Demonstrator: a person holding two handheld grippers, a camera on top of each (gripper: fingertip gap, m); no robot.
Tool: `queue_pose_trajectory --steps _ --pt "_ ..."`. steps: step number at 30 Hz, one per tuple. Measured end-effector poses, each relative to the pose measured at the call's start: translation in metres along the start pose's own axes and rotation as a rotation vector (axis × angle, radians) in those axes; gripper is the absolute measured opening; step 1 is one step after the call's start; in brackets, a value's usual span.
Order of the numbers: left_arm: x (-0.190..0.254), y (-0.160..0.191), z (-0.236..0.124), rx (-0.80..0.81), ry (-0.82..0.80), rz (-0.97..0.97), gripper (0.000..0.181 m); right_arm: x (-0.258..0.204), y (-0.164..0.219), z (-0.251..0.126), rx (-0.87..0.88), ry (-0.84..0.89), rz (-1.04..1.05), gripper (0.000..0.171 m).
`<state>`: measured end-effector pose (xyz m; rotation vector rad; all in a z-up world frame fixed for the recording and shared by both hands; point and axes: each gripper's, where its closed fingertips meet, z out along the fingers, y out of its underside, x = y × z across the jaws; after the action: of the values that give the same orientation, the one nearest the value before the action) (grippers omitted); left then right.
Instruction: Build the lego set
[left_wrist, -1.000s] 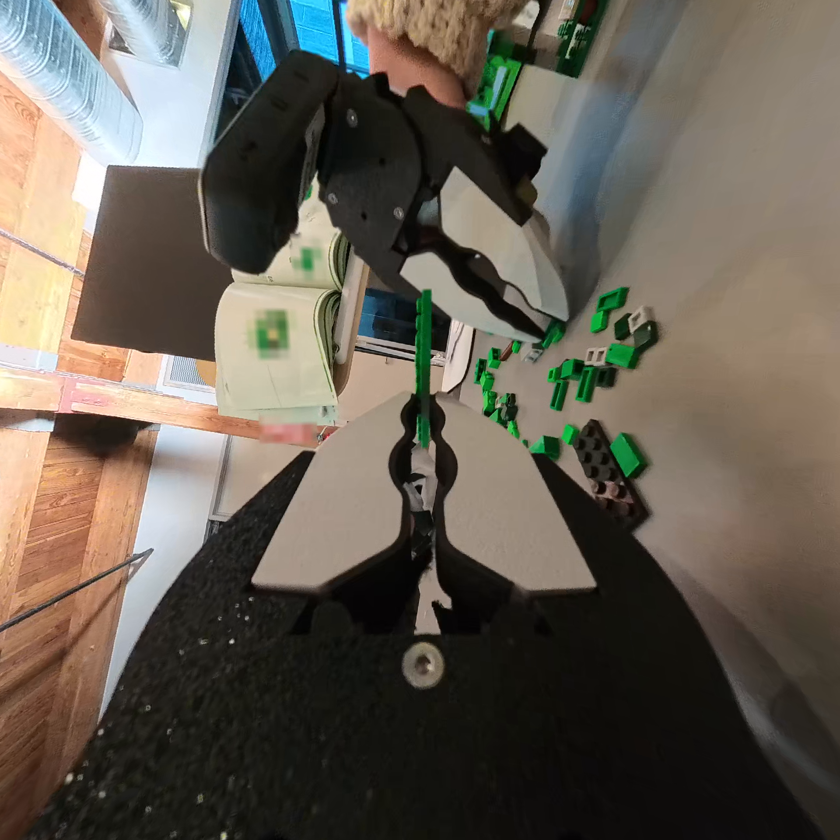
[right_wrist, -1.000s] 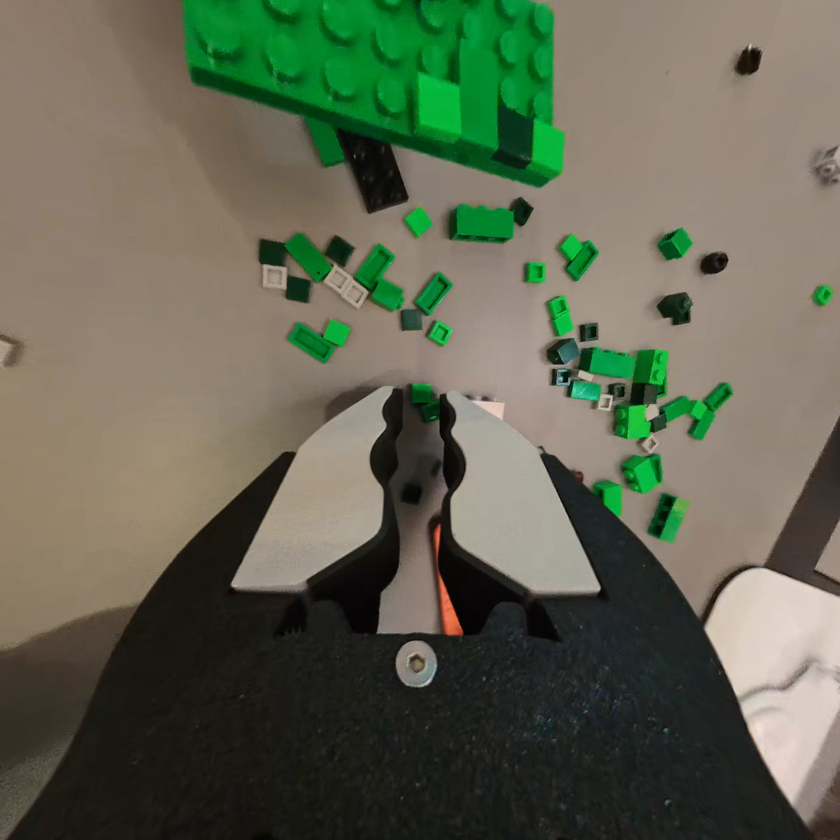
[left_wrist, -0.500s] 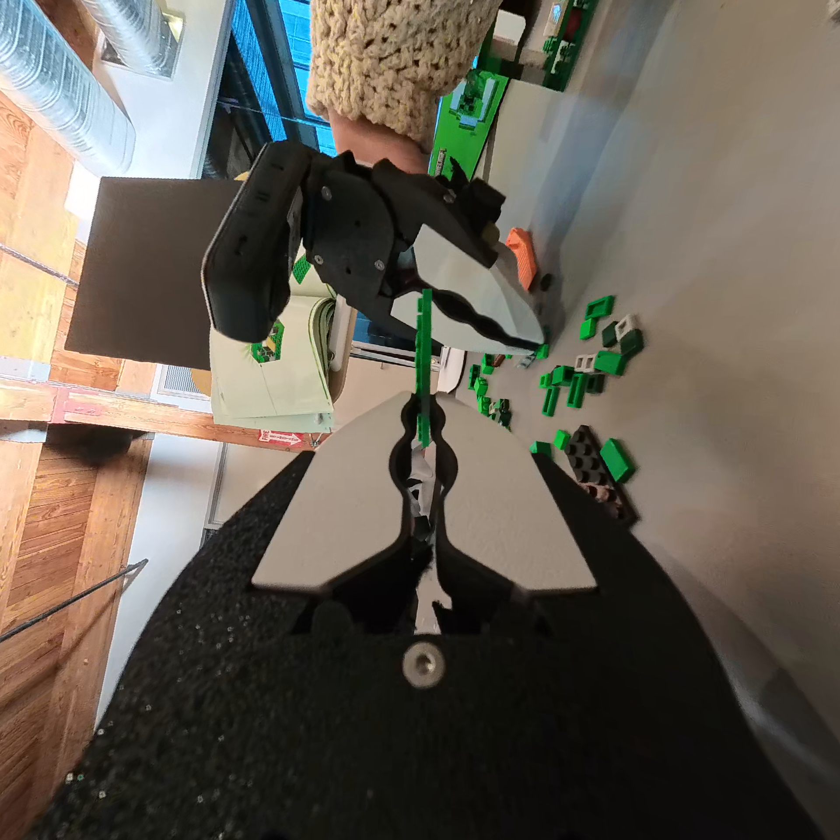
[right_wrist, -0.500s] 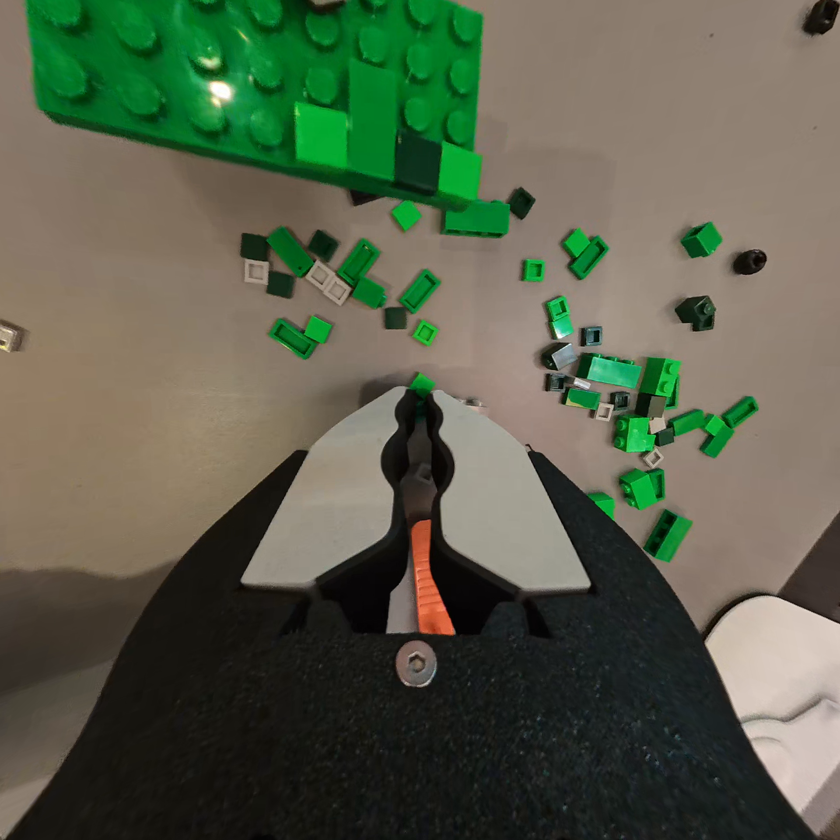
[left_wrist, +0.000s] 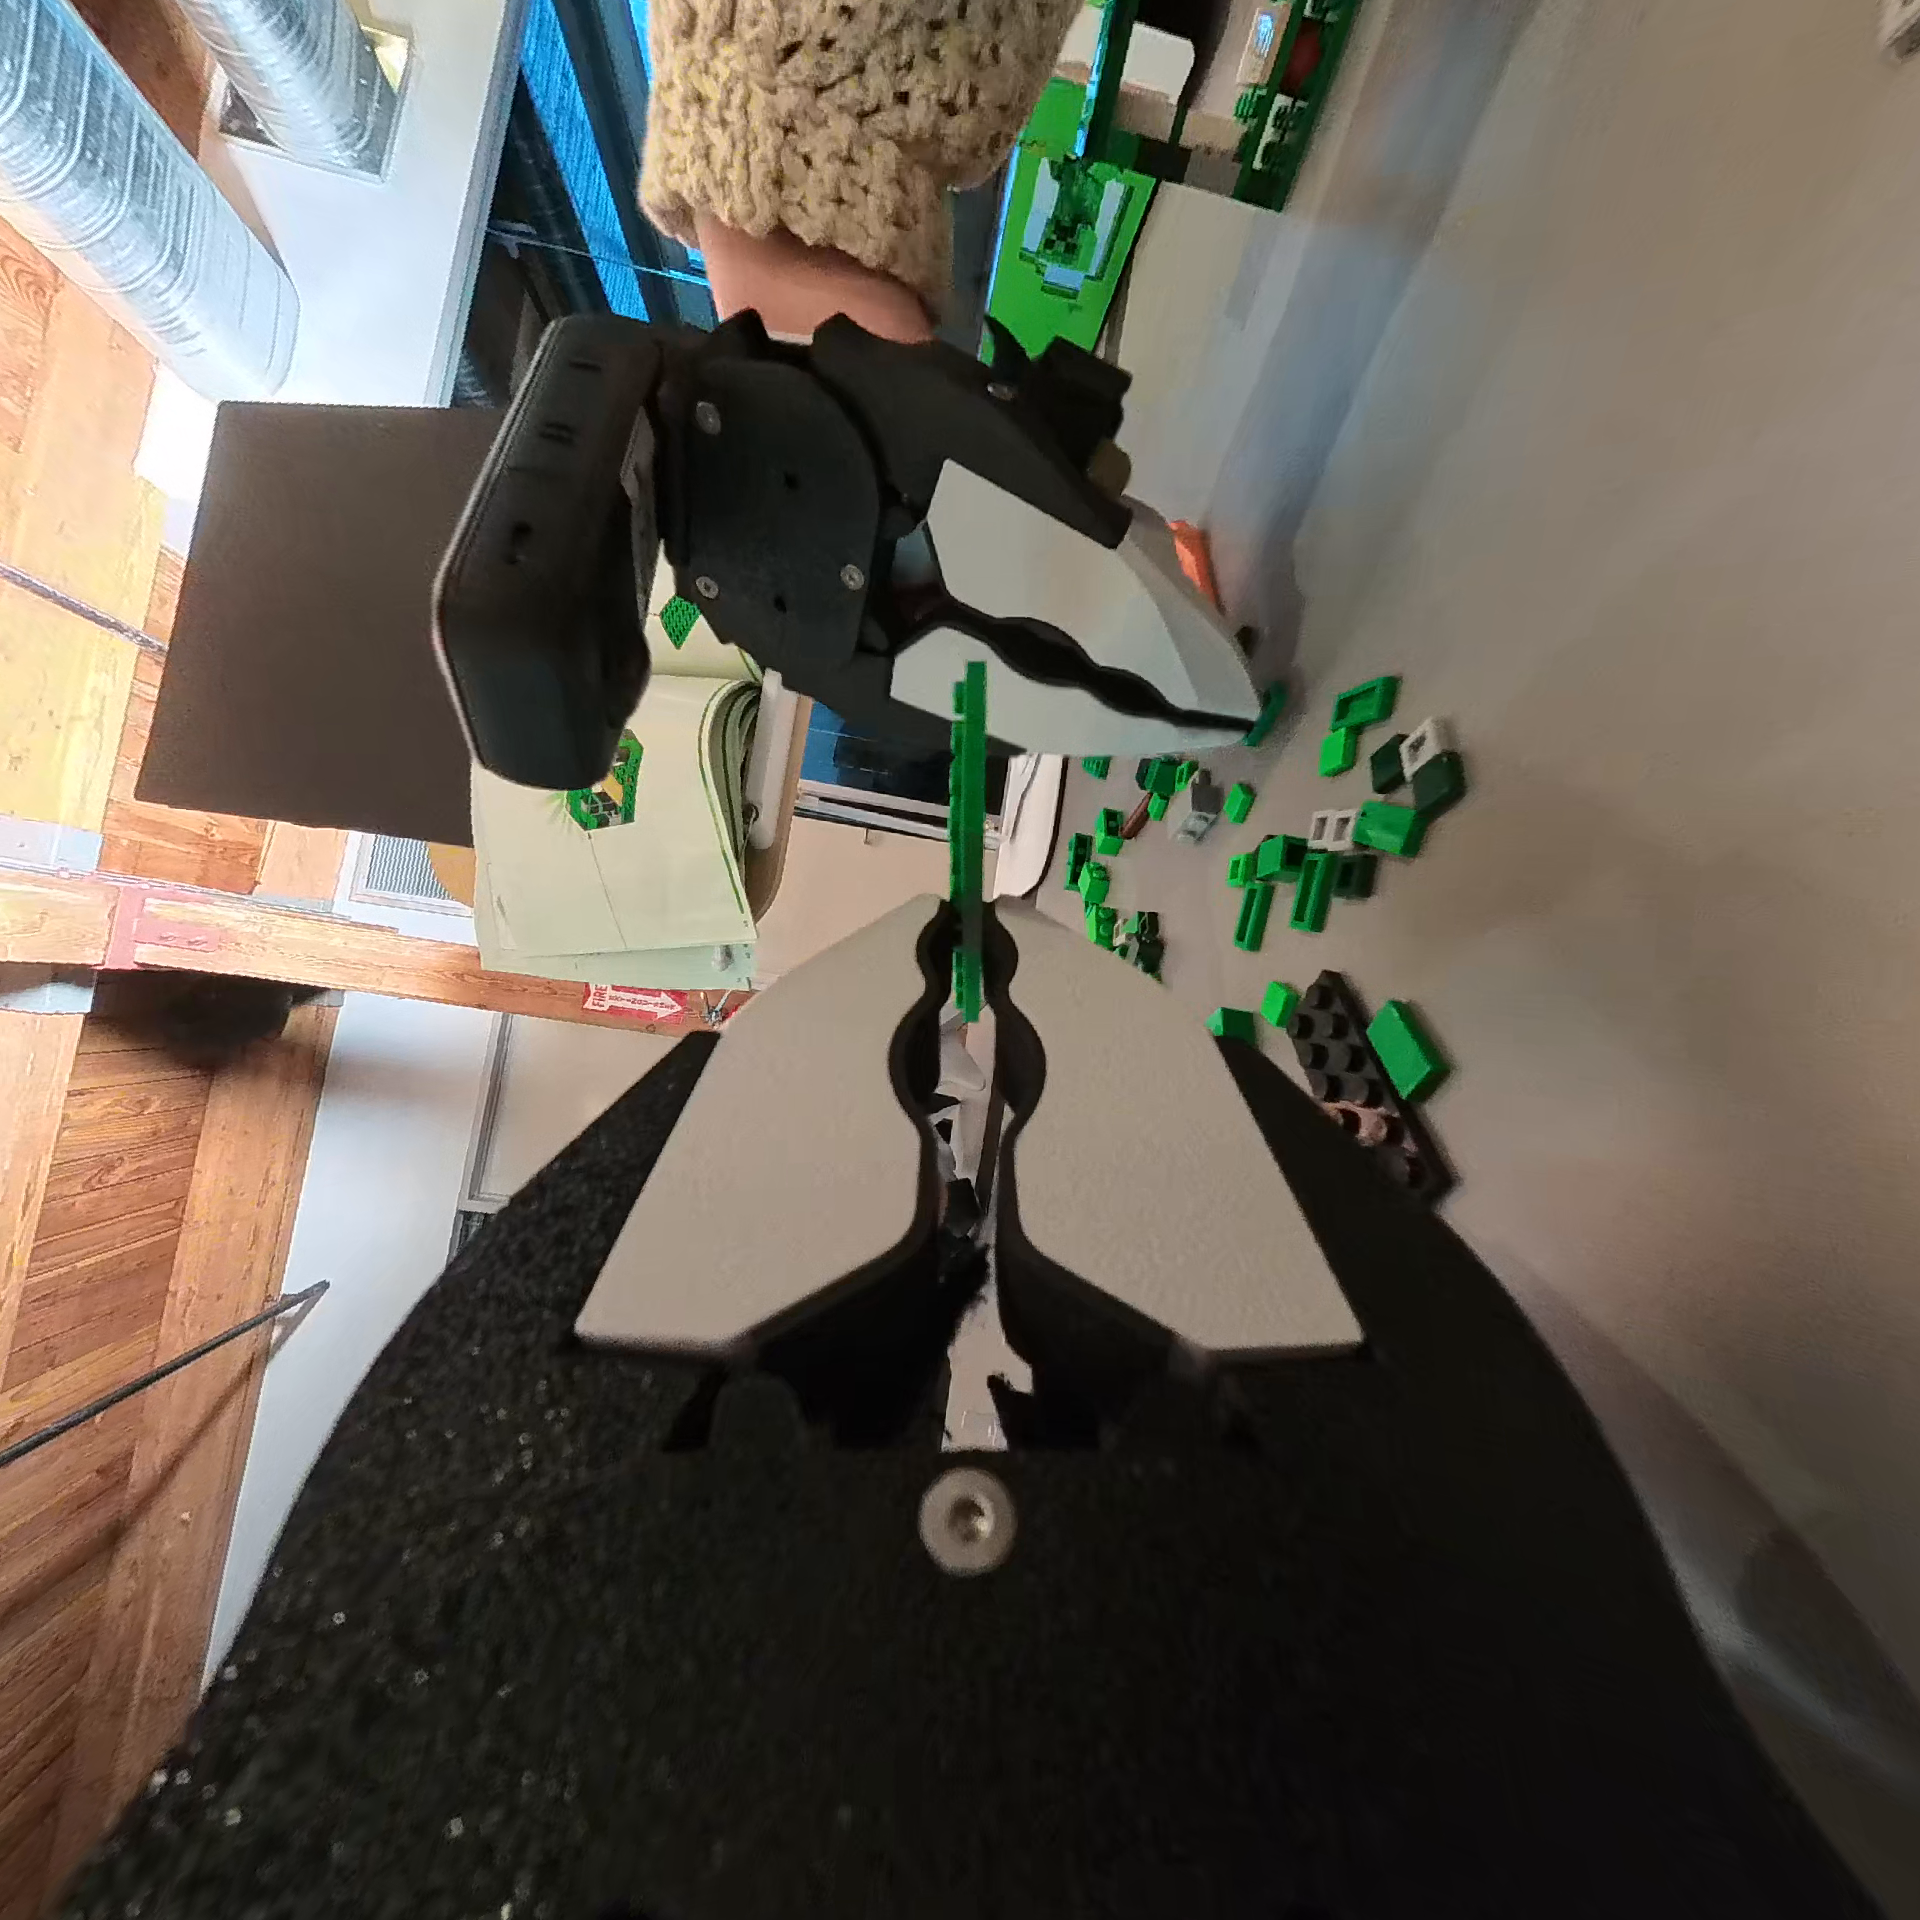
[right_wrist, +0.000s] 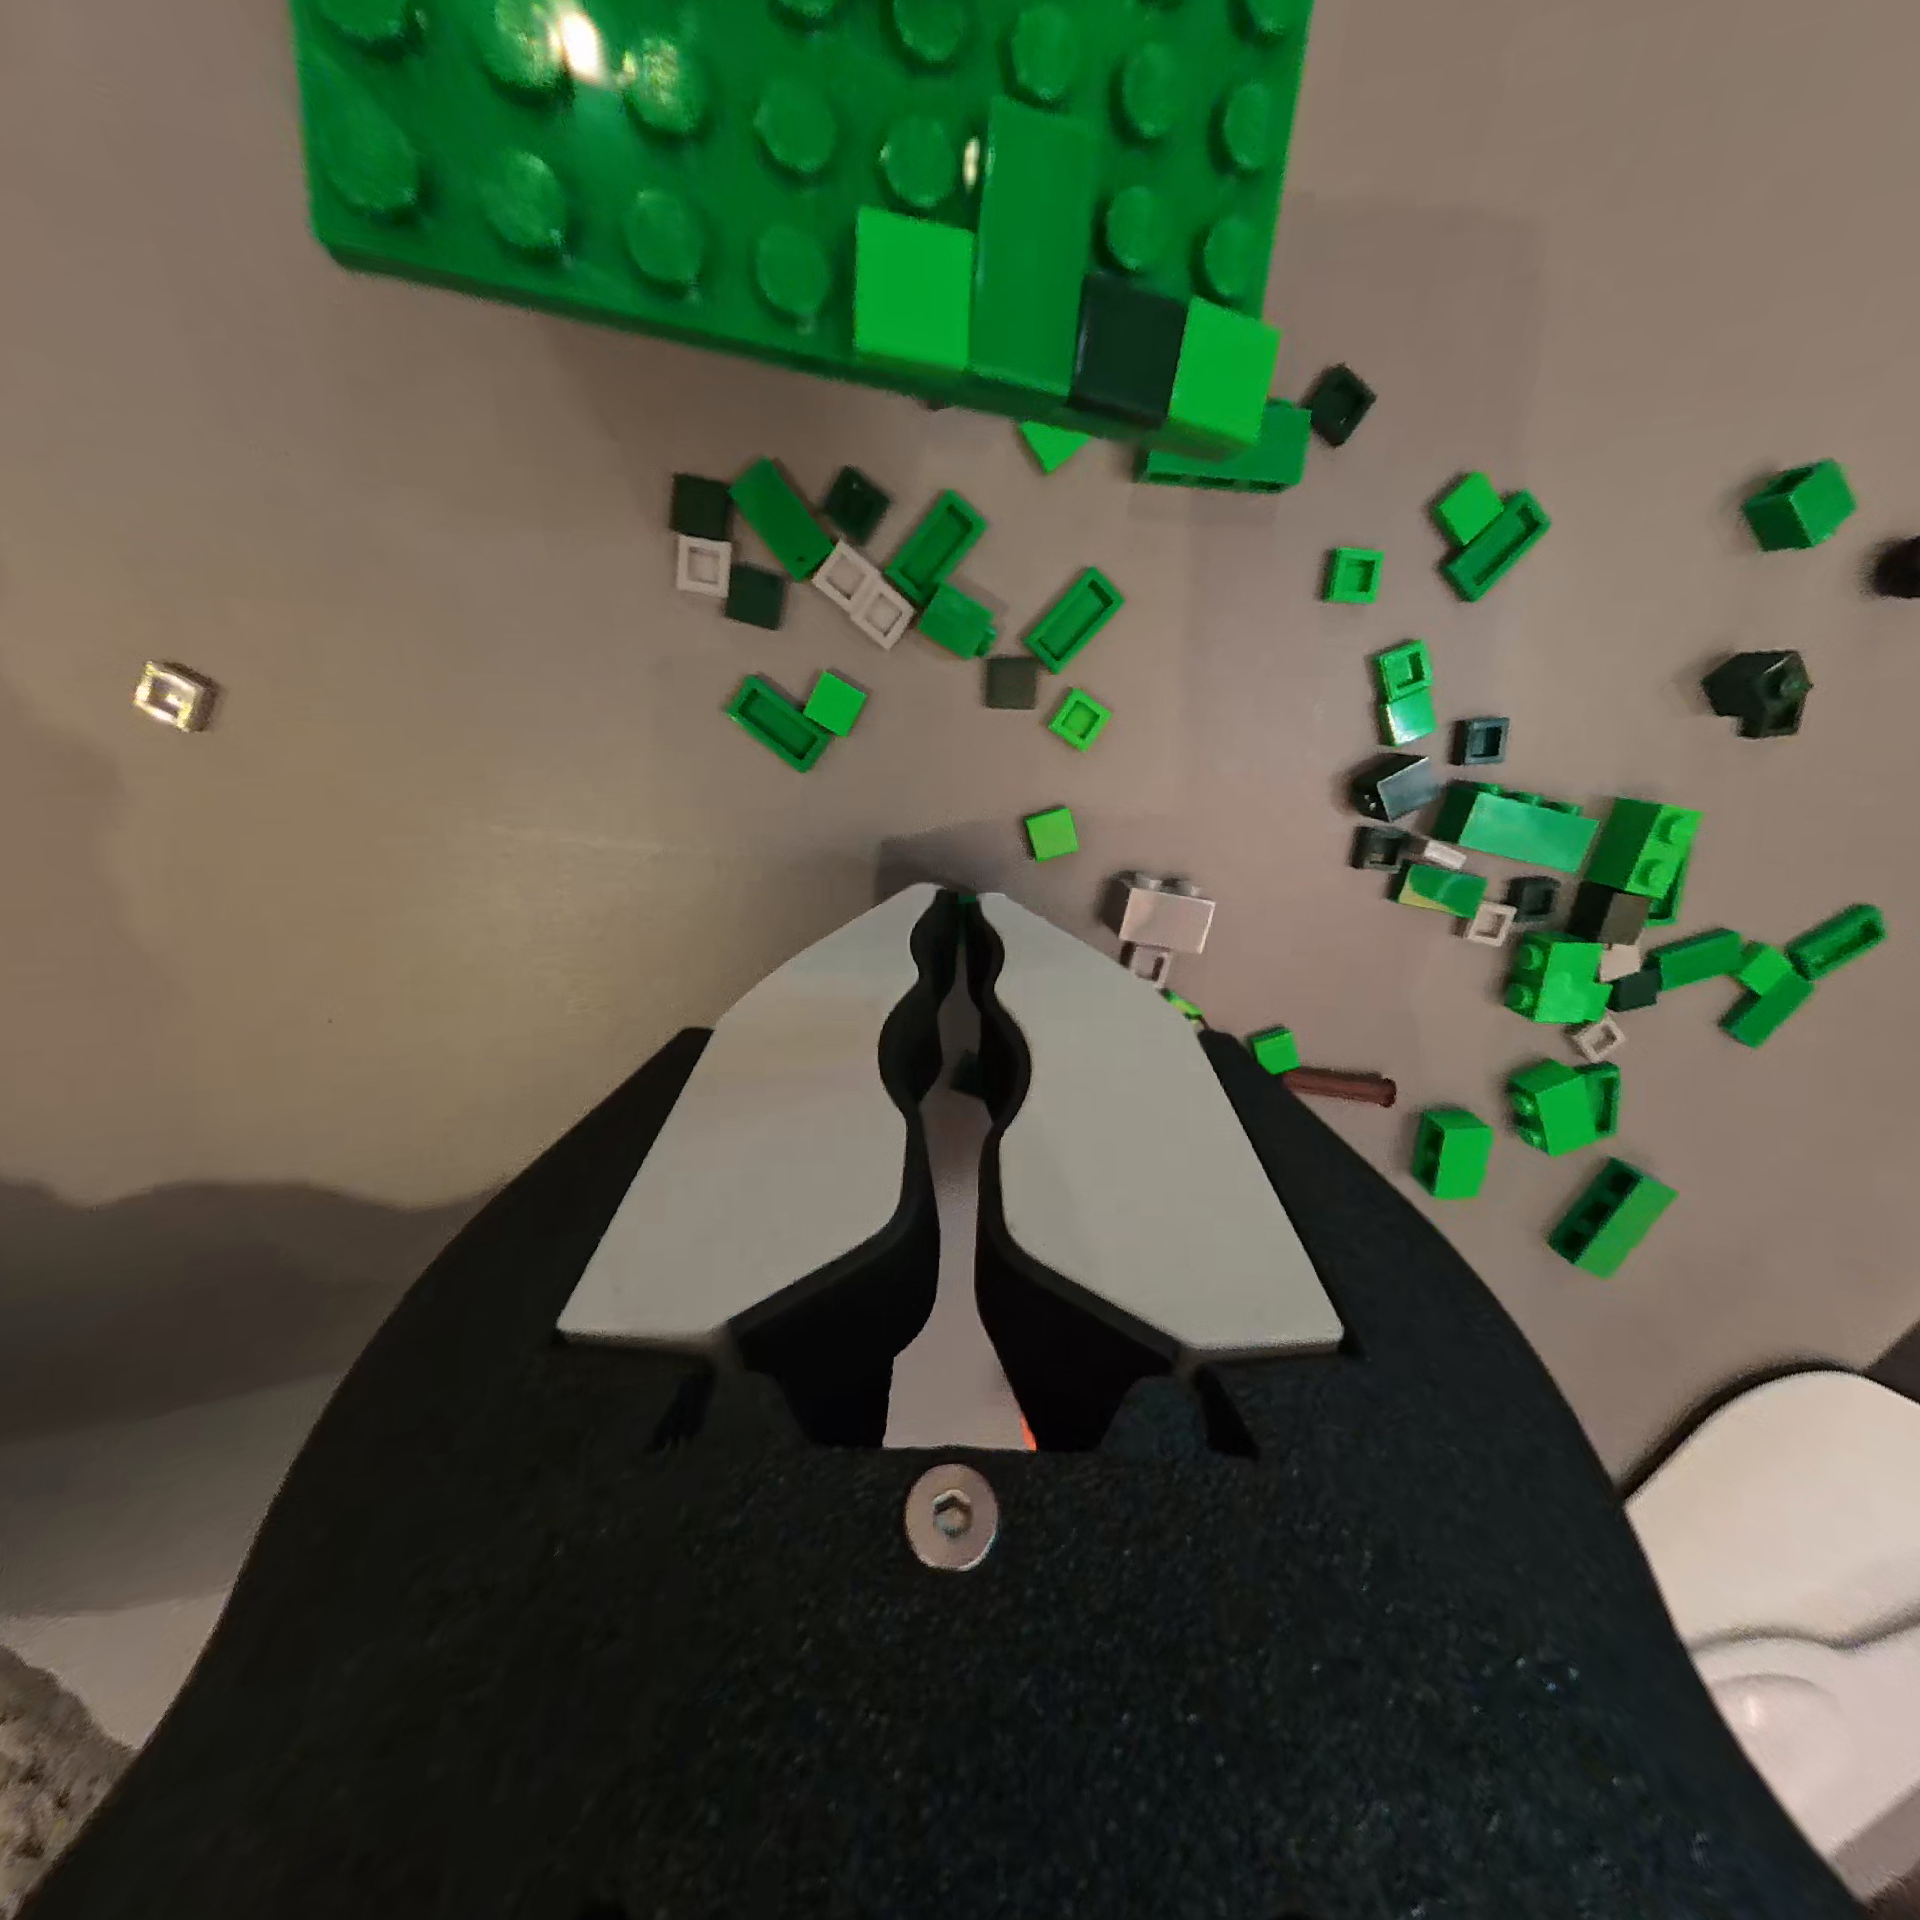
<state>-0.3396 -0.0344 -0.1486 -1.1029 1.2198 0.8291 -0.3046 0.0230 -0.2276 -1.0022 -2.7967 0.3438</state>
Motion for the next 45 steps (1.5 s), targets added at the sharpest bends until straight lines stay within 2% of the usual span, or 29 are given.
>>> queue_pose_trajectory --steps 4,9,11,13,19,31,36,39,45 --pt "0.0 -0.001 0.001 0.002 0.002 0.001 0.004 0.003 -0.009 -0.002 0.072 0.025 -0.001 0.0" --pt "0.0 -0.002 0.001 0.004 0.004 0.0 0.004 0.014 0.008 -0.003 -0.059 0.084 0.013 0.0" --pt "0.0 -0.002 0.001 0.006 0.003 0.0 0.004 0.019 -0.001 -0.006 -0.005 0.112 -0.019 0.002" --pt "0.0 -0.002 0.001 0.006 0.005 -0.003 0.004 0.017 -0.012 -0.006 0.051 0.088 -0.035 0.006" --pt "-0.001 -0.002 0.001 0.007 0.006 0.002 0.004 0.012 -0.014 0.004 0.031 0.024 -0.067 0.017" --pt "-0.002 -0.003 0.001 0.014 0.008 0.009 0.004 0.01 -0.01 0.004 0.004 0.017 -0.063 0.007" --pt "-0.001 -0.004 0.003 0.007 0.004 0.043 0.004 0.002 -0.028 -0.033 0.154 0.072 0.006 0.007" --pt "0.001 -0.005 0.004 0.002 0.008 0.06 0.004 -0.008 -0.043 -0.057 0.224 0.116 -0.02 0.007" --pt "0.004 -0.011 0.005 0.015 0.013 0.075 0.004 -0.022 -0.058 -0.06 0.163 0.158 -0.083 0.007"
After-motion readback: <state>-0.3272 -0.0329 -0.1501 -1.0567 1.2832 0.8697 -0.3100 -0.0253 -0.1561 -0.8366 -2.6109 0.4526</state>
